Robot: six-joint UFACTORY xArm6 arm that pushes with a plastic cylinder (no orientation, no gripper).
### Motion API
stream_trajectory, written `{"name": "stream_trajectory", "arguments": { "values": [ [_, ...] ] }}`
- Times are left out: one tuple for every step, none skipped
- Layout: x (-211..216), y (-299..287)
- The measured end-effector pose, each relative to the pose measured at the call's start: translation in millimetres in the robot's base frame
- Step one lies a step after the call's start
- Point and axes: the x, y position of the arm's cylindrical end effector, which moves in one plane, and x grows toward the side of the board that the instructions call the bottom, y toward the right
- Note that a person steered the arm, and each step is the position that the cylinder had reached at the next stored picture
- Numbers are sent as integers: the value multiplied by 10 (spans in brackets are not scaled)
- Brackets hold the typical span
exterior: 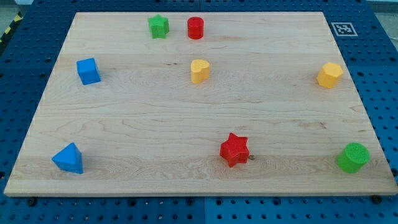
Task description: Push the green circle vertical to the red star
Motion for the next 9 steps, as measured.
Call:
{"name": "stream_trajectory", "arguments": {
  "values": [
    [3,-53],
    [-9,-334],
    [-8,-505],
    [-31,-515],
    [-101,-515],
    [-202,-530],
    [-307,-654],
    [-354,-850],
    [-450,-1048]
  ]
}}
